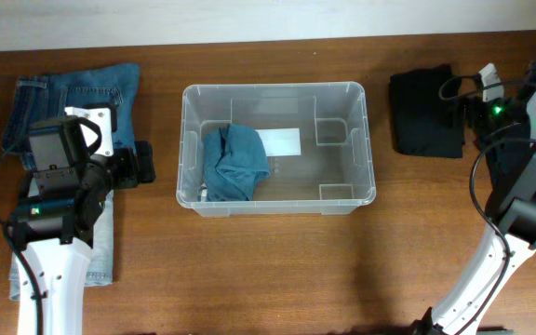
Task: Pack container
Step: 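Release the shirt and move the right gripper to the black clothes, then grasp the black folded garment with the right gripper and lift, then carry the black garment with the right gripper into the container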
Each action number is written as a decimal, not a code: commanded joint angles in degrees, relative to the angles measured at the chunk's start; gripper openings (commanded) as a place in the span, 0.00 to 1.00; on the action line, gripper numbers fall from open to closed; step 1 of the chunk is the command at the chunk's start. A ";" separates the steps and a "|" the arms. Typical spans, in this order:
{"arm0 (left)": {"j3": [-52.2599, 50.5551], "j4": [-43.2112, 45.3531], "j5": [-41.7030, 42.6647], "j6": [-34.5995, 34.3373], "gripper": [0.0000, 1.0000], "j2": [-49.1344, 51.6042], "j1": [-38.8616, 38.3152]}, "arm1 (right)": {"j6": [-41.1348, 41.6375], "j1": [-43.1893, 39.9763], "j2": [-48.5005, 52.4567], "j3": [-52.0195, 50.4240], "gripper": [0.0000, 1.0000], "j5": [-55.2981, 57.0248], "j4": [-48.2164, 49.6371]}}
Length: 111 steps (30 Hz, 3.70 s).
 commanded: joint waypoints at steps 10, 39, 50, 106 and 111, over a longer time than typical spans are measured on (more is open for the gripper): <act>-0.02 0.15 -0.39 -0.57 0.99 0.20 0.15 | -0.79 0.20 2.89 -0.46 0.99 -6.05 0.35; -0.02 0.15 -0.39 -0.57 0.99 0.20 0.15 | 10.47 8.41 8.22 -0.50 0.78 10.08 2.58; -0.02 0.15 -0.39 -0.57 0.99 0.20 0.15 | 16.68 10.73 8.22 -0.48 0.20 10.64 5.11; -0.02 0.15 -0.39 -0.57 0.99 0.20 0.15 | 38.95 52.87 -2.51 50.77 0.04 12.20 -33.81; -0.02 0.15 -0.39 -0.57 0.99 0.20 0.15 | 39.78 56.43 -1.86 43.50 0.04 11.63 -29.46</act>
